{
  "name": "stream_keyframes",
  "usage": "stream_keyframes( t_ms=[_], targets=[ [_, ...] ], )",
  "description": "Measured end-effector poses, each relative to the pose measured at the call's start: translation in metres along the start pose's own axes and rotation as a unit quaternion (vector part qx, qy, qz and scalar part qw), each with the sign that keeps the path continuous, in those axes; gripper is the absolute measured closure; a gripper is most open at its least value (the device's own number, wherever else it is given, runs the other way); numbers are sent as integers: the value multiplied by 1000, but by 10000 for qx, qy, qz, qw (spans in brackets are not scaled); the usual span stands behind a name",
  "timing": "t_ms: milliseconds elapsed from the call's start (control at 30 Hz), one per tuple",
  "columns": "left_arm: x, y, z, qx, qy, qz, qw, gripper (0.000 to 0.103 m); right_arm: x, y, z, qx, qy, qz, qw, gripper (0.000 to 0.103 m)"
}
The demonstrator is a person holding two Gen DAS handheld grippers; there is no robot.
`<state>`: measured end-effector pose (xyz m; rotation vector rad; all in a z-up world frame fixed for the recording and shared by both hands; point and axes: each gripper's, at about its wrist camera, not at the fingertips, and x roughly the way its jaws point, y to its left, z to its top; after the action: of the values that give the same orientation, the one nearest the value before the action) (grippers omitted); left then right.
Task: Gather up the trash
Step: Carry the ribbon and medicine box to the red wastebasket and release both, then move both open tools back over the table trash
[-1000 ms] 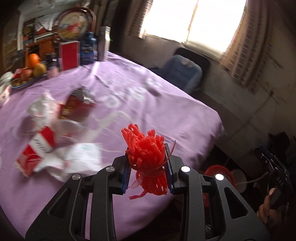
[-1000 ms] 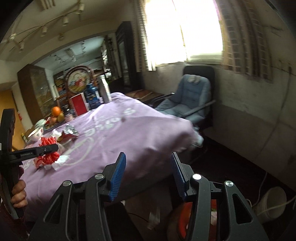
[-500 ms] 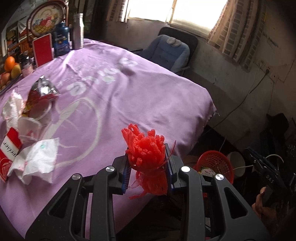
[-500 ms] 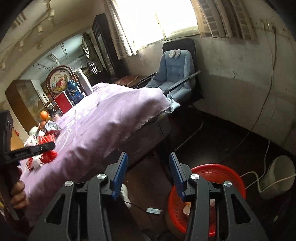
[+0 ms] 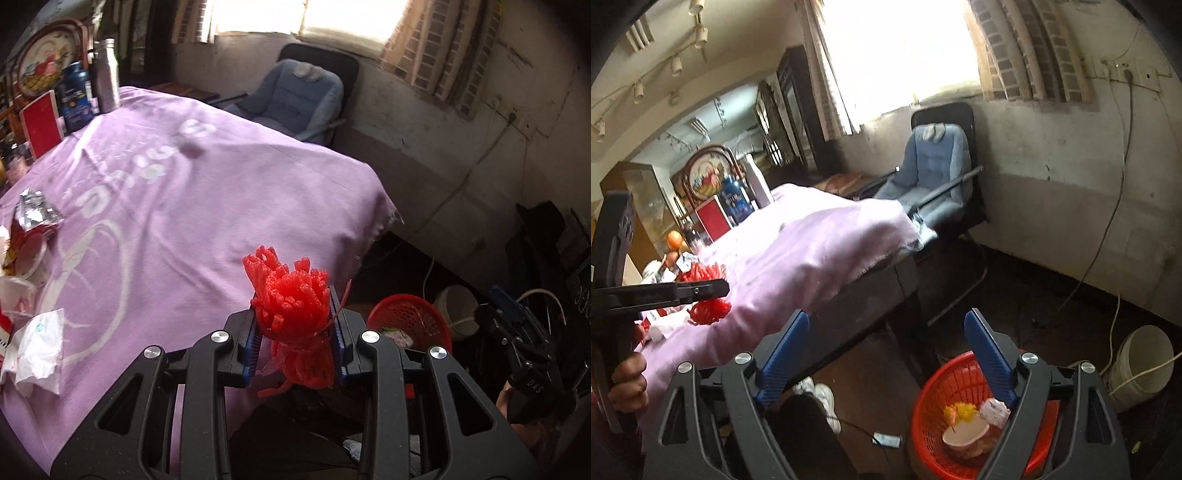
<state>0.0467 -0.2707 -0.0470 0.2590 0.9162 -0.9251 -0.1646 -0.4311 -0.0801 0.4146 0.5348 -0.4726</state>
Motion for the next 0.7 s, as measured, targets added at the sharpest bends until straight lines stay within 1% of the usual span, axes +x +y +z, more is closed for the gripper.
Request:
stream_keyframes(
  t_ms=[33, 67, 200, 300, 333, 400, 467, 533, 600, 667, 700],
  targets=[
    [5, -7, 1, 89, 71, -54, 9999, 70, -2, -2, 1, 25, -3, -56, 10000, 18],
    [11, -14, 2, 188, 132, -103, 9997, 70, -8, -7, 3, 106, -109, -152, 9998, 18],
    [38, -58, 5, 669, 380, -434, 9961, 70, -36, -30, 9, 423, -710, -506, 9953, 13],
    [64, -101, 3, 1030, 640, -906, 9885, 68, -57, -44, 13, 575, -1059, -828, 9892, 10],
    [74, -117, 1, 1154, 783, -1146, 9836, 67, -63, -50, 14, 656, -1151, -879, 9873, 9],
    [86, -136, -4, 1271, 980, -1323, 9781, 60, -71, -60, 13, 809, -1252, -897, 9848, 8],
    [92, -145, -10, 1339, 1083, -1354, 9757, 40, -71, -66, 12, 866, -1214, -868, 9850, 7],
    [89, -144, -12, 1385, 1031, -1251, 9770, 31, -63, -65, 12, 796, -1070, -868, 9873, 7],
    [84, -136, -11, 1356, 912, -1084, 9806, 26, -51, -61, 10, 705, -905, -857, 9897, 7],
    [75, -121, -7, 1227, 790, -950, 9847, 22, -43, -56, 8, 662, -791, -821, 9913, 7],
    [68, -110, -6, 1140, 687, -815, 9878, 22, -38, -52, 7, 607, -737, -831, 9920, 7]
  ],
)
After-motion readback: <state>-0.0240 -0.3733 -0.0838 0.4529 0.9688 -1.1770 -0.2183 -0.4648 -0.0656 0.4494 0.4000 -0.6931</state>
